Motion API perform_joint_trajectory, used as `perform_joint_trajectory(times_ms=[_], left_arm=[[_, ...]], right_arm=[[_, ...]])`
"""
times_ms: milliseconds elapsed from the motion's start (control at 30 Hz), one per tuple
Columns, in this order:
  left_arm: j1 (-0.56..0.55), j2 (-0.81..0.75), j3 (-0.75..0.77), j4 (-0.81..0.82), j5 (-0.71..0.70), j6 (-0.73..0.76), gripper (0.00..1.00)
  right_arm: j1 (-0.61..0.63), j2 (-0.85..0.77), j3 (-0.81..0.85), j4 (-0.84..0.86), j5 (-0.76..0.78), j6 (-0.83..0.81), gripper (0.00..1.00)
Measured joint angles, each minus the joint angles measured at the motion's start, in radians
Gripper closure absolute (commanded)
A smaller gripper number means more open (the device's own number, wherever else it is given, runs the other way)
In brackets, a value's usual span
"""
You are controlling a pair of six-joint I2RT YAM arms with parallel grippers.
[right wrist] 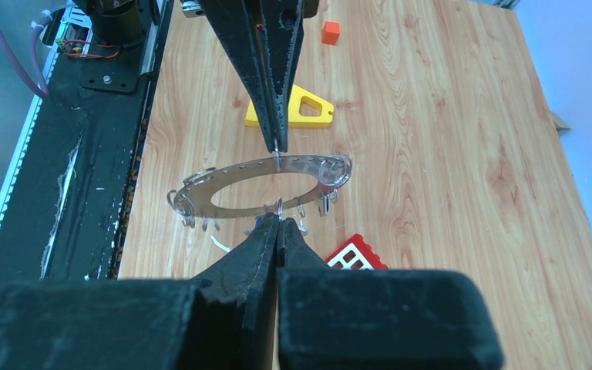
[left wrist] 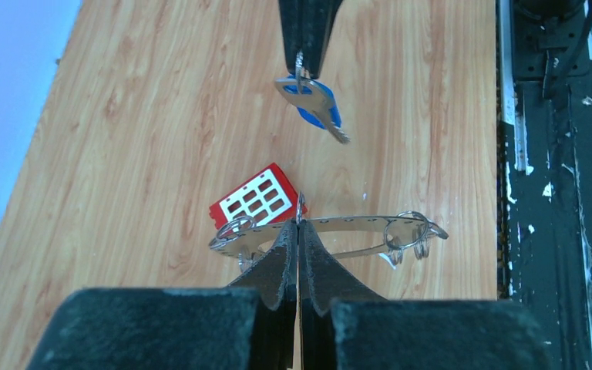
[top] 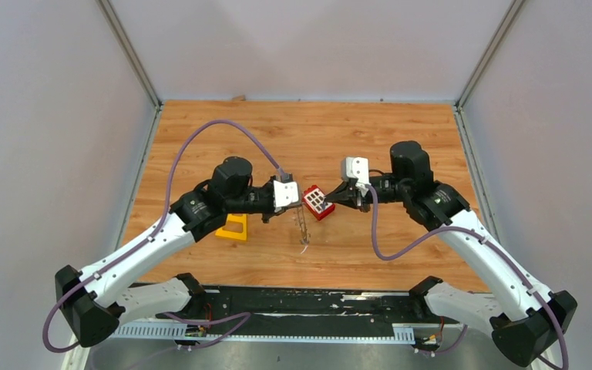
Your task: Put the keys on the keyring
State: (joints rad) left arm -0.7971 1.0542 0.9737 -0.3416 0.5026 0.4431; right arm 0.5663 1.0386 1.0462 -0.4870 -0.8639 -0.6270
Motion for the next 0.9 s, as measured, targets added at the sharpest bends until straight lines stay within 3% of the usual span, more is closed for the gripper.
perform_joint_trajectory(times_ms=[200, 567, 900], left_arm=[[0.0, -0.017, -0.007, -0.006, 0.028, 0.023, 1.0], [-0.002, -0.011, -0.047, 0.133, 0.016, -0.221, 1.0], [-0.002, -0.011, -0.119, 0.21, 0.021, -0.311, 1.0]], right_arm=[[0.0, 0.0, 0.0, -0.003, -0.006, -0.003, 1.0], [0.0, 0.05, -0.038, 0.036, -0.036, 0.046, 1.0], [0.0, 0.052, -0.039, 0.043, -0.068, 0.057, 1.0]])
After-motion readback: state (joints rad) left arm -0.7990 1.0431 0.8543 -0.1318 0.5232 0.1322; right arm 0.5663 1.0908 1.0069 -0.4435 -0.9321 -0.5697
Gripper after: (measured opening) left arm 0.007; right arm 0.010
